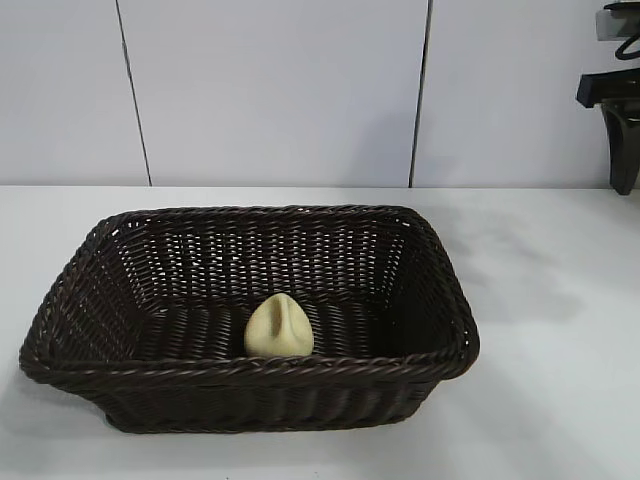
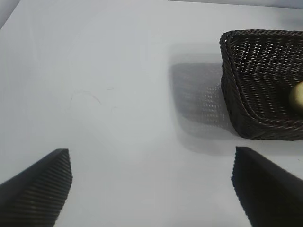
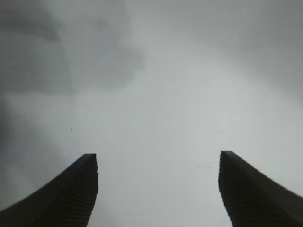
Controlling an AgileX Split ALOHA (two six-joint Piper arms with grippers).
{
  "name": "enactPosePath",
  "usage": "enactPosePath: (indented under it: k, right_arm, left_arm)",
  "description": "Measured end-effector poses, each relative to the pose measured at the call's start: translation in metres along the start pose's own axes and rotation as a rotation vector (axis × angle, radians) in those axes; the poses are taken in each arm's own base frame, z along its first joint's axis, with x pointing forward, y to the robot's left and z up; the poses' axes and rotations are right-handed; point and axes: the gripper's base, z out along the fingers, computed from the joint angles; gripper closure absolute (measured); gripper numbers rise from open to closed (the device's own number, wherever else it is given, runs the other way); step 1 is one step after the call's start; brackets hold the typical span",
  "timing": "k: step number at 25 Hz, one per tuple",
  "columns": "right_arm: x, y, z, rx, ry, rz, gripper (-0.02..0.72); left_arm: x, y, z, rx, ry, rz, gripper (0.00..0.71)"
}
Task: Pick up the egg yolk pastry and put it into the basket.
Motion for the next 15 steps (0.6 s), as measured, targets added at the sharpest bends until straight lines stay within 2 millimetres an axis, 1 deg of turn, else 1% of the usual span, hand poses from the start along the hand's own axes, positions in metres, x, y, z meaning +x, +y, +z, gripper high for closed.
enactPosePath:
  k: [3,5,7,10,13,15]
  right_arm:
    - [0.006,0.002,0.007,-0.021,0.032,-0.001,0.185]
    - [0.016,0.003,0.012,-0.027,0.065,-0.012,0.185]
    - [0.032,0.003,0.017,-0.027,0.103,-0.017,0.185]
    - [0.059,0.001,0.012,-0.028,0.123,-0.019,0.185]
    - [0.091,-0.001,-0.002,-0.032,0.104,-0.017,0.185]
    - [0.115,-0.003,-0.013,-0.036,0.076,-0.014,0.185]
  left_arm:
    - [0.0,0.0,0.0,0.0,0.0,0.0,0.046]
    - [0.0,0.0,0.0,0.0,0.0,0.0,0.046]
    - [0.0,0.0,0.0,0.0,0.0,0.0,0.046]
    - [0.0,0.0,0.0,0.0,0.0,0.0,0.046]
    - [0.0,0.0,0.0,0.0,0.0,0.0,0.046]
    - [0.0,0.0,0.0,0.0,0.0,0.0,0.046]
